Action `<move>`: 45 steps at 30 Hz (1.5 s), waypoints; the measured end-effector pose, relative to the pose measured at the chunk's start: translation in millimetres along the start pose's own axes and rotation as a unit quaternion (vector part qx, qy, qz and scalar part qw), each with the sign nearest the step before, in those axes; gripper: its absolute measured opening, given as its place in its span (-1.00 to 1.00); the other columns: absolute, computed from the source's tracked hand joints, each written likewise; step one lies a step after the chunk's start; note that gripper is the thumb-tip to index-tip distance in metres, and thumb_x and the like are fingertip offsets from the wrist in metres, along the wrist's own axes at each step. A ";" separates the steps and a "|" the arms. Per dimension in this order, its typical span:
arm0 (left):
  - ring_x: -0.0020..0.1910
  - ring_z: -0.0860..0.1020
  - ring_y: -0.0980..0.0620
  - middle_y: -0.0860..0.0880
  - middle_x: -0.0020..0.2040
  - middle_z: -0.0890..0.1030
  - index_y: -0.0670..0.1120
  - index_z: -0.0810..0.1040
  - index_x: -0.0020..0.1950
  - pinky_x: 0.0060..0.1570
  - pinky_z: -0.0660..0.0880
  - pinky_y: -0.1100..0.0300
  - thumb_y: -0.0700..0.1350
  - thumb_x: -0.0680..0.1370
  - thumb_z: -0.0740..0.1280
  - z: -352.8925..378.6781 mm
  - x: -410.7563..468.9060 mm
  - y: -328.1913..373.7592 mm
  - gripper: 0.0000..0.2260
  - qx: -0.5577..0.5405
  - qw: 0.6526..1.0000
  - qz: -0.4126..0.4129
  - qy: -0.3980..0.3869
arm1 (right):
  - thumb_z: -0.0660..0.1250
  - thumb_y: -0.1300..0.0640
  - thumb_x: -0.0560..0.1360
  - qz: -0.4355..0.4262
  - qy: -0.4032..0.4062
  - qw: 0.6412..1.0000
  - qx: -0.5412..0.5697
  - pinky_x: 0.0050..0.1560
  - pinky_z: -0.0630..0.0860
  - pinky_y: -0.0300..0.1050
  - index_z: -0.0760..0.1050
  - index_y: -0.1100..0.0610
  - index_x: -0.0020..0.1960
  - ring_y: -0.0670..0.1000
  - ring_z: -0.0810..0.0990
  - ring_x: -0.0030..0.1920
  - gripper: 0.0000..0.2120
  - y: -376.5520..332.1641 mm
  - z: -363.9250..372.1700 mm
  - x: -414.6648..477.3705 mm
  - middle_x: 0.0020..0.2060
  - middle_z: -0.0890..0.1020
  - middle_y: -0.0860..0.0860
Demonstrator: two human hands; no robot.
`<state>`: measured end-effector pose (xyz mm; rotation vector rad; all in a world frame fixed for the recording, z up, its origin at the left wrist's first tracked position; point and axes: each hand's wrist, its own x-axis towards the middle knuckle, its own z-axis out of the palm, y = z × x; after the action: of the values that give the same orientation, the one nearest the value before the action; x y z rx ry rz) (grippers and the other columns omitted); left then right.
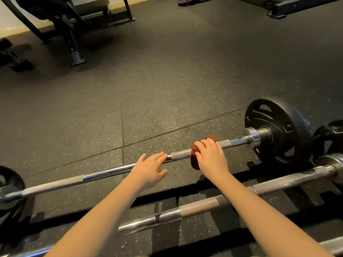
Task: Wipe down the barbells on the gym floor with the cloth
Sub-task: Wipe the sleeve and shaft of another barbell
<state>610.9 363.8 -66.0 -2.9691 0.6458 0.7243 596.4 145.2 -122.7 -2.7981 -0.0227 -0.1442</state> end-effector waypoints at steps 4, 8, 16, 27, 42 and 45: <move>0.53 0.07 0.14 0.09 0.57 0.09 0.01 0.02 0.58 0.51 -0.16 0.02 0.09 0.66 0.07 10.9 5.3 -13.2 -0.48 -0.032 0.998 0.005 0.060 | 0.16 0.02 0.61 0.007 0.000 1.000 -0.002 0.25 0.30 -0.04 0.48 0.00 0.15 0.03 0.44 0.15 -0.82 7.7 -1.7 14.0 0.07 0.56 -0.07; 0.54 0.02 0.13 0.08 0.57 0.08 0.00 0.01 0.58 0.50 -0.17 0.04 0.10 0.65 0.06 29.5 13.0 -11.0 -0.47 -0.046 0.992 0.011 0.118 | 0.17 0.05 0.55 0.018 0.059 0.997 0.047 0.28 0.35 0.10 0.54 0.04 0.08 0.07 0.47 0.14 -0.79 -48.8 27.8 9.2 0.03 0.58 -0.05; 0.54 0.03 0.10 0.07 0.57 0.10 -0.01 0.02 0.58 0.50 -0.19 0.04 0.06 0.66 0.04 39.8 14.0 -14.6 -0.50 -0.069 0.985 0.028 0.155 | 0.00 -0.02 0.51 0.049 0.040 0.998 -0.006 0.15 0.31 0.04 0.54 0.06 0.01 0.12 0.54 -0.04 -0.64 -49.6 30.2 36.4 -0.17 0.60 -0.01; 0.48 0.18 0.12 0.10 0.50 0.25 0.01 0.15 0.54 0.48 -0.20 0.05 0.07 0.65 0.04 26.6 11.4 -9.2 -0.55 -0.050 0.990 0.014 0.128 | 0.09 0.02 0.52 0.078 0.128 0.989 0.013 0.06 0.37 0.07 0.55 0.08 -0.10 0.13 0.47 -0.14 -0.72 -45.5 42.2 24.6 -0.19 0.51 0.03; 0.19 0.50 -0.04 0.02 0.08 0.58 -0.02 0.39 0.30 0.44 -0.13 -0.17 0.05 0.67 0.08 -5.2 70.1 13.5 -0.72 -0.048 0.999 0.022 -0.012 | 0.03 -0.04 0.54 -0.035 0.076 0.997 -0.001 0.33 0.20 0.07 0.54 0.01 0.03 0.07 0.51 -0.03 -0.67 4.5 18.0 23.1 -0.13 0.55 -0.05; 0.13 0.51 -0.01 0.08 -0.09 0.52 0.01 0.44 0.21 0.47 -0.09 -0.13 0.06 0.66 0.10 -0.4 73.2 11.4 -0.77 -0.061 0.998 0.025 0.014 | -0.02 -0.05 0.54 -0.022 0.067 0.996 -0.060 0.29 0.22 0.08 0.54 0.01 -0.01 0.09 0.53 -0.08 -0.64 44.3 3.2 32.1 -0.19 0.55 -0.05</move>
<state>665.6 324.9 -97.3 -3.0882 0.7038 0.7538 630.1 104.5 -137.1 -2.9027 -0.0440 -0.3553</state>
